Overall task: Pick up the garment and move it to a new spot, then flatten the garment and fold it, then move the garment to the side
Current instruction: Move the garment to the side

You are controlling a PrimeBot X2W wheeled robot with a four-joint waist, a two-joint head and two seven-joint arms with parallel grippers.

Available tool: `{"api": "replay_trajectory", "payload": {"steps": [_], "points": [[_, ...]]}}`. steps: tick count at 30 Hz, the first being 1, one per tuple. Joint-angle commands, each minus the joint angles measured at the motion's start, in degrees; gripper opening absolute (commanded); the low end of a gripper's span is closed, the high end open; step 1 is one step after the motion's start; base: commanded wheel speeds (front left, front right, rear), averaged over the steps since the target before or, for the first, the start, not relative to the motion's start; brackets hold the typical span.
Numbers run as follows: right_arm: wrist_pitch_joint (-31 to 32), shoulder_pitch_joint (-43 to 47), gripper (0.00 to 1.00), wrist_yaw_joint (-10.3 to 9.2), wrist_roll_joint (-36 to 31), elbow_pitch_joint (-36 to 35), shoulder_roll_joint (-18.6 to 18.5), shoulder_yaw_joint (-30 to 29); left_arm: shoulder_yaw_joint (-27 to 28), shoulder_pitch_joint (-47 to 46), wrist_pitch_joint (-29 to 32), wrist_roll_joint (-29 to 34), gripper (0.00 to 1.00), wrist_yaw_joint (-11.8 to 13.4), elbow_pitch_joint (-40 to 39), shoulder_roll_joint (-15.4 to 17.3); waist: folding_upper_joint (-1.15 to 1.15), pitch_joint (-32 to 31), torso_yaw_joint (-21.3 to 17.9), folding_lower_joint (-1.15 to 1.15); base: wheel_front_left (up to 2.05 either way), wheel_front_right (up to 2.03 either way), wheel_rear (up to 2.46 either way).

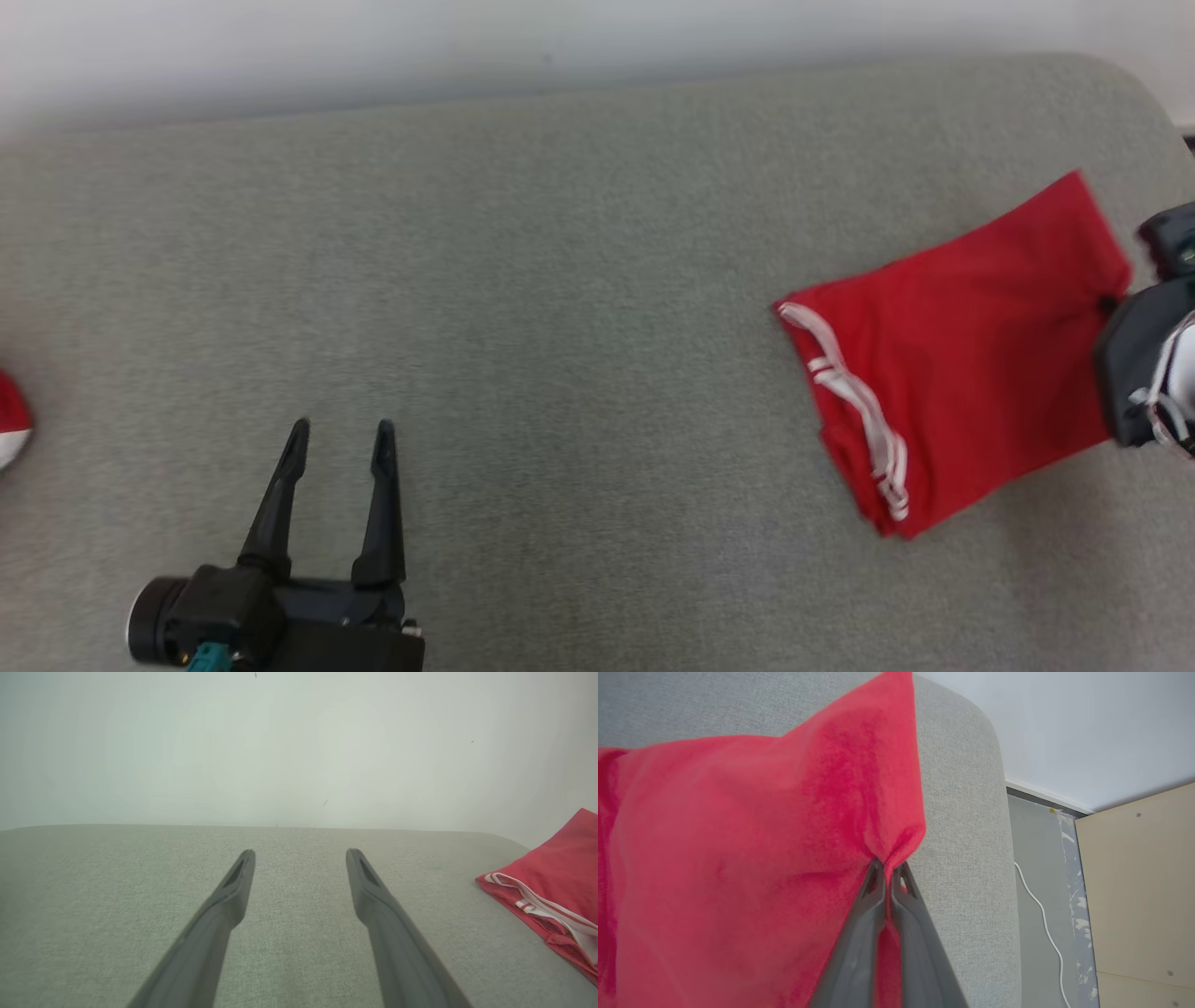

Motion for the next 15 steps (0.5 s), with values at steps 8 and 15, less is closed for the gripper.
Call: {"api": "replay_trajectory", "payload": {"steps": [8,15], "points": [[-5.0,-5.7,0.0,-0.16,-0.2,5.0,-3.0,-1.8,-2.2,-5.6,-0.2,3.7,1.0,-1.7,-2.8,0.8,-0.01,10.8,-9.8,-0.01,0.0,0.0,0.0],[-9.6,-8.2,0.0,-0.16,-2.4,7.3,-3.8,-2.5,-3.5,-7.6,-0.2,4.6,1.0,-2.0,-4.2,2.1,-0.01,13.5,-13.0,-0.01,0.0,0.0,0.0]]}}
